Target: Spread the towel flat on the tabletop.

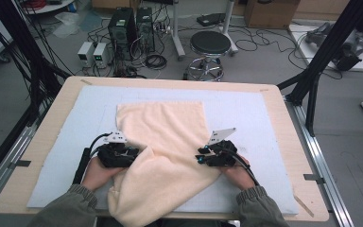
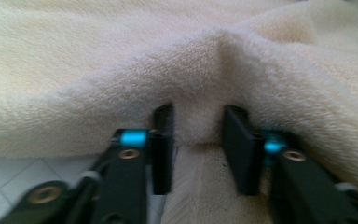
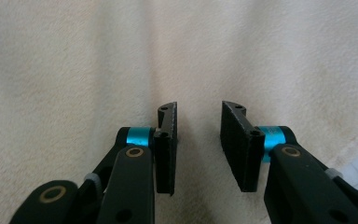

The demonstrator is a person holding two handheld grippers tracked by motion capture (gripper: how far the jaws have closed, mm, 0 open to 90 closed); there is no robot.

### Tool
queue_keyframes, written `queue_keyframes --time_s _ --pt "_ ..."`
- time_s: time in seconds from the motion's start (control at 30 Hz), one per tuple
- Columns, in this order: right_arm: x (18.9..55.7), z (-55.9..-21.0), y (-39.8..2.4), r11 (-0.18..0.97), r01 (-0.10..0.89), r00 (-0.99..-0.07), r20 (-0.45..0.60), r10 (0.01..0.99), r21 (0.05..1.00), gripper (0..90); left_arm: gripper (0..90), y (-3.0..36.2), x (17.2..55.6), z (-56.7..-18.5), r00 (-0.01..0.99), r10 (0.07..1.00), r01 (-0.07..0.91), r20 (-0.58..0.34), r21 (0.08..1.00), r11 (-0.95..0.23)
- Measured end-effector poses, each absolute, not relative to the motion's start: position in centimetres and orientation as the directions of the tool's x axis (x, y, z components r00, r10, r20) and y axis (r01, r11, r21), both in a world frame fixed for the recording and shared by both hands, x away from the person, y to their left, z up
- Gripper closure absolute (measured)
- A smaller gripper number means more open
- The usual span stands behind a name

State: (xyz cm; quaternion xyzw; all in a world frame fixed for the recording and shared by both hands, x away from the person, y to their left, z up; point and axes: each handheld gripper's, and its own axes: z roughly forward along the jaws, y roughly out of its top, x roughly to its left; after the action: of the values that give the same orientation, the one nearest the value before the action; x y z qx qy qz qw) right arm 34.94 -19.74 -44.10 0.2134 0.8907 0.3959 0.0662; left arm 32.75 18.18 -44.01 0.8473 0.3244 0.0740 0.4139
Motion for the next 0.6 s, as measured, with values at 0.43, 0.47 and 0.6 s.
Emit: queue_keyframes --time_s 0.43,0.47,0.6 --pt "35.1 -44.1 -20.0 0.596 0.33 -0.897 0.047 0.439 0.732 68.4 89.3 20.8 31.4 -41.9 0.741 0.661 0.476 -0.118 0.787 -0.393" --pt "35.1 -44.1 -20.0 0.596 0.332 -0.897 0.049 0.44 0.731 68.4 89.3 21.4 31.2 -41.6 0.736 0.668 0.472 -0.113 0.793 -0.385" --pt "35.1 -44.1 -20.1 0.598 0.334 -0.894 0.042 0.447 0.729 68.2 89.3 23.6 30.5 -40.5 0.72 0.686 0.467 -0.107 0.806 -0.364"
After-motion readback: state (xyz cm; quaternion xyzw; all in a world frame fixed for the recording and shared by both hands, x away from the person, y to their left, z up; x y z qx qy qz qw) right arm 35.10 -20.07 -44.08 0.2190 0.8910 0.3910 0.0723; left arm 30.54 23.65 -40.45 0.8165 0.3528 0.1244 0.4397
